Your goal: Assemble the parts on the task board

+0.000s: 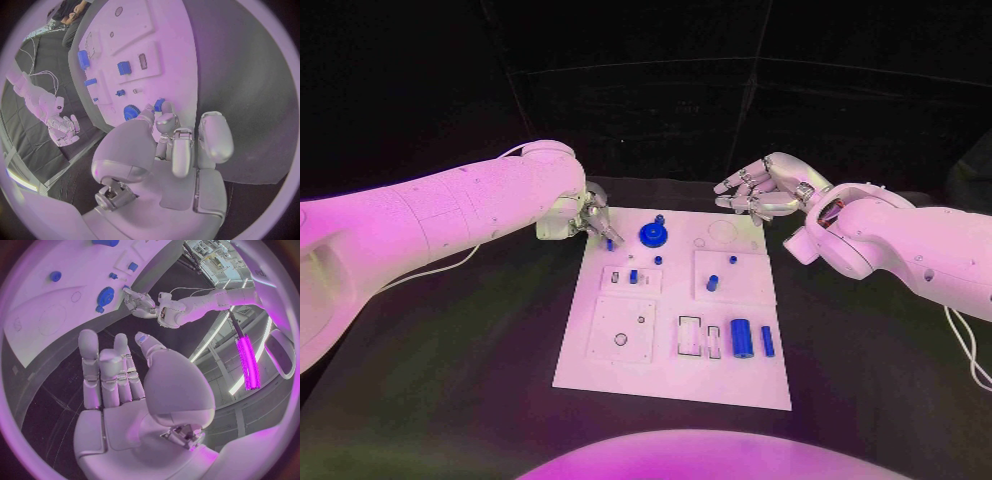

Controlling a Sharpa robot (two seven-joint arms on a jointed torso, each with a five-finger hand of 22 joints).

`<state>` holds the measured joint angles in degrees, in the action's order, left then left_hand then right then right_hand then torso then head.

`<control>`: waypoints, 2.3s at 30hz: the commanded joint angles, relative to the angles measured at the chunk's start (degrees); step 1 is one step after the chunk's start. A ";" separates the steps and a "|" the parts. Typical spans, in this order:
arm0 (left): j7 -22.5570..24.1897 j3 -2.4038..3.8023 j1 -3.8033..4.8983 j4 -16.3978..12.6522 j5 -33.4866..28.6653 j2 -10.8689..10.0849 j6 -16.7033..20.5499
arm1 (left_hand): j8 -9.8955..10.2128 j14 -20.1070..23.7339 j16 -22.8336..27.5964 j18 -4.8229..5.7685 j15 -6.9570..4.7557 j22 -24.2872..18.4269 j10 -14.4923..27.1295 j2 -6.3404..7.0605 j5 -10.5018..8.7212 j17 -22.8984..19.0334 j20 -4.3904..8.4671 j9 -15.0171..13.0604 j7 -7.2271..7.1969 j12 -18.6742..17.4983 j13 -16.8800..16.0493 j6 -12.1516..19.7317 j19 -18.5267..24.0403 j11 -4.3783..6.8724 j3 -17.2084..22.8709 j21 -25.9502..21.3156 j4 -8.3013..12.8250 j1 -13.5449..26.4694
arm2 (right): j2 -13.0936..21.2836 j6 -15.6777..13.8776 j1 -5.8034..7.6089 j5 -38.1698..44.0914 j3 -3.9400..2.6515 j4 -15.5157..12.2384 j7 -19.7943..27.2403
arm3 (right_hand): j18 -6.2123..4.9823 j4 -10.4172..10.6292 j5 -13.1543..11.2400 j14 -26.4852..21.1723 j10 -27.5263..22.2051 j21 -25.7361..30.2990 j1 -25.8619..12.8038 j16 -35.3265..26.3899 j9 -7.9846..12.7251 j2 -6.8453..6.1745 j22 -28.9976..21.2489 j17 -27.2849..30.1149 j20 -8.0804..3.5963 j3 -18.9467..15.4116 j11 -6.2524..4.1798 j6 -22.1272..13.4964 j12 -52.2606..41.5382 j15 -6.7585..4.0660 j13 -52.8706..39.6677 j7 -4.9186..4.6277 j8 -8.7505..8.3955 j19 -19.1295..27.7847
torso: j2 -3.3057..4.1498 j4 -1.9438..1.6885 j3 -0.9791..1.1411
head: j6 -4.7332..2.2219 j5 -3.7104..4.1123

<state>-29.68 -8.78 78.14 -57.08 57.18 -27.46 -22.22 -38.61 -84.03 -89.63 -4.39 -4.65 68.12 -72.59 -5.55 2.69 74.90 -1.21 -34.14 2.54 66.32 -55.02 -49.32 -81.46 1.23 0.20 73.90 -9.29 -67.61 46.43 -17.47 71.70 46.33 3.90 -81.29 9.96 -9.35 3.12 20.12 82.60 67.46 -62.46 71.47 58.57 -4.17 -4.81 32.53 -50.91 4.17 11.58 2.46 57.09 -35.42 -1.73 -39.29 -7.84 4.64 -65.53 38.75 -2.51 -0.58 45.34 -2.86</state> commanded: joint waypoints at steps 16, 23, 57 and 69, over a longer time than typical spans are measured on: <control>0.29 0.04 0.01 -2.81 -1.57 -1.92 3.25 | -1.55 -5.97 -0.37 -0.43 -0.13 0.35 -0.08 5.95 0.25 15.10 -0.30 -0.39 0.64 -1.11 1.68 2.23 -0.22 0.09 36.60 -0.42 11.66 2.30 | -0.33 0.65 0.10 0.06 -0.03 0.35 0.38 | -0.39 0.09 0.41 0.44 0.23 0.37 -0.30 -0.31 -0.06 0.15 -0.06 -0.08 0.14 0.13 0.09 -0.22 0.22 -0.11 0.13 0.02 -0.14 -0.39 | -0.08 -0.08 -0.04 | 0.23 0.25; 0.28 0.08 0.22 -7.83 -2.39 -5.26 7.80 | -2.33 -5.97 -0.37 -0.44 -0.17 0.44 -0.34 6.47 0.24 15.10 -0.23 -0.79 0.40 -0.89 1.61 2.26 -0.27 0.10 38.59 -0.43 11.97 3.53 | -0.34 0.77 0.10 0.06 -0.03 0.62 0.33 | -0.39 0.09 0.41 0.44 0.23 0.37 -0.30 -0.31 -0.06 0.15 -0.06 -0.08 0.14 0.13 0.09 -0.22 0.22 -0.11 0.13 0.02 -0.14 -0.39 | -0.18 -0.23 0.05 | 0.47 0.58; 1.02 -1.86 -1.62 -27.57 5.11 -15.13 18.79 | -3.86 -5.97 -0.37 -0.28 -0.45 1.29 -1.16 9.07 0.20 15.10 -0.01 -1.39 -0.15 -0.33 1.28 1.65 -0.68 0.53 40.49 0.10 13.23 4.66 | -1.02 1.23 0.05 0.72 -0.01 1.75 0.44 | -0.40 -0.03 0.73 0.46 0.18 0.48 -0.10 -0.43 -0.06 0.03 -0.17 -0.07 0.12 0.25 0.07 -0.24 0.24 -0.12 0.25 0.02 -0.14 -0.43 | -0.11 -0.12 0.02 | 0.17 -0.54; 0.67 -2.25 -2.27 -27.93 6.46 -15.12 17.43 | -4.26 -5.97 -0.37 -0.29 -0.55 1.32 -1.35 9.13 0.19 15.10 0.07 -1.49 -0.30 -0.19 1.16 1.17 -0.70 0.65 40.35 0.09 12.96 5.04 | -1.03 1.22 0.05 1.38 0.00 1.73 0.51 | -0.40 -0.06 0.74 0.46 0.17 0.48 -0.06 -0.46 -0.06 0.01 -0.15 -0.05 0.12 0.27 0.07 -0.24 0.24 -0.12 0.27 0.02 -0.14 -0.45 | -0.06 -0.11 0.02 | 0.39 -0.55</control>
<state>-29.27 -11.06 75.80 -84.84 62.45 -42.54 -4.16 -42.61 -84.07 -89.63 -4.39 -5.01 69.37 -73.62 3.87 2.64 74.90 -1.33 -35.58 2.33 65.95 -53.81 -47.92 -81.76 1.85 35.04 73.68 -1.82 -62.20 45.39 -16.62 71.66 47.19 3.93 -79.46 9.99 -9.35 3.10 20.64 82.60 67.46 -62.23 71.47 58.37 -4.17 -4.81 32.45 -50.92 4.17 11.57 2.46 57.09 -35.42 -1.74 -39.12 -7.84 4.64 -65.53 38.67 -2.64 -0.54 45.65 -3.43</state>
